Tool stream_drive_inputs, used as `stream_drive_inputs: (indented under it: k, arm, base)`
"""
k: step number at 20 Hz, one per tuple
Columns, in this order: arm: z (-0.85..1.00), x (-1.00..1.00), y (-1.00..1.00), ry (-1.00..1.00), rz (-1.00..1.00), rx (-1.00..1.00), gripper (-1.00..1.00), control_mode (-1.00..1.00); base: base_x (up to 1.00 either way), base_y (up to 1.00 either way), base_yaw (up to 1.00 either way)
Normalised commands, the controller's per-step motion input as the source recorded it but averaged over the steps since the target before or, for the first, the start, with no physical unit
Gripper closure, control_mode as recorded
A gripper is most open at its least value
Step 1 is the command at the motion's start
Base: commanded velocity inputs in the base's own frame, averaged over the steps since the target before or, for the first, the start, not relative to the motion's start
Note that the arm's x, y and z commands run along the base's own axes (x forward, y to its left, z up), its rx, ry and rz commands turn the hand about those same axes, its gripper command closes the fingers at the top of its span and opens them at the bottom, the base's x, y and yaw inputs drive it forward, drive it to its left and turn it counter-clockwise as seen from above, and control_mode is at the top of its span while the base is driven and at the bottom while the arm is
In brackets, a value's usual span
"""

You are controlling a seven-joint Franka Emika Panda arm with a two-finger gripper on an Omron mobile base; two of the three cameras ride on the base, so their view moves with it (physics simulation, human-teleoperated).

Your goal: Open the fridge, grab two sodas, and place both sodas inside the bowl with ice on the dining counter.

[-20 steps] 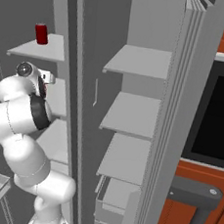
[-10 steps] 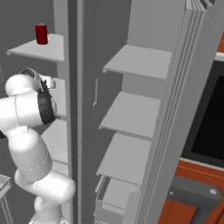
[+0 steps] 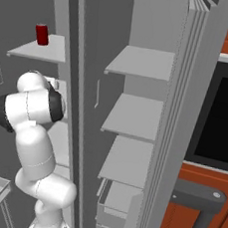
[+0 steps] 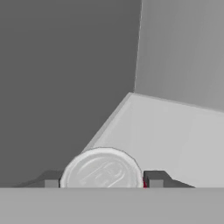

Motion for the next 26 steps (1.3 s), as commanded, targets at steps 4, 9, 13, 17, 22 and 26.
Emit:
stream_drive_inputs:
  k: [4,9,13,17,22,26]
  arm:
    - [-0.15,0.0,0.12,0.02,0.0,0.0,1.0,-1.0]
    - [-0.09,-0.03,0.05,0.0,0.0,0.0,1.0,-1.0]
    - [-0.03,-0.28,0.0,-0.04,0.0,0.0,1.0,-1.0]
    - [-0.03,-0.32,-0.08,-0.12,0.0,0.0,1.0,-1.0]
    - [-0.01,-0.3,-0.16,-0.11,0.0,0.02,1.0,-1.0]
    - [0.06,-0.47,-0.33,-0.06,0.0,0.02,1.0,-1.0]
  base:
    - [0.0,0.0,0.0]
    - [0.0,0.0,0.0]
    - [0.0,0.0,0.0]
    - [0.0,0.0,0.0]
    - [0.0,0.0,0.0]
    - [0.0,0.0,0.0]
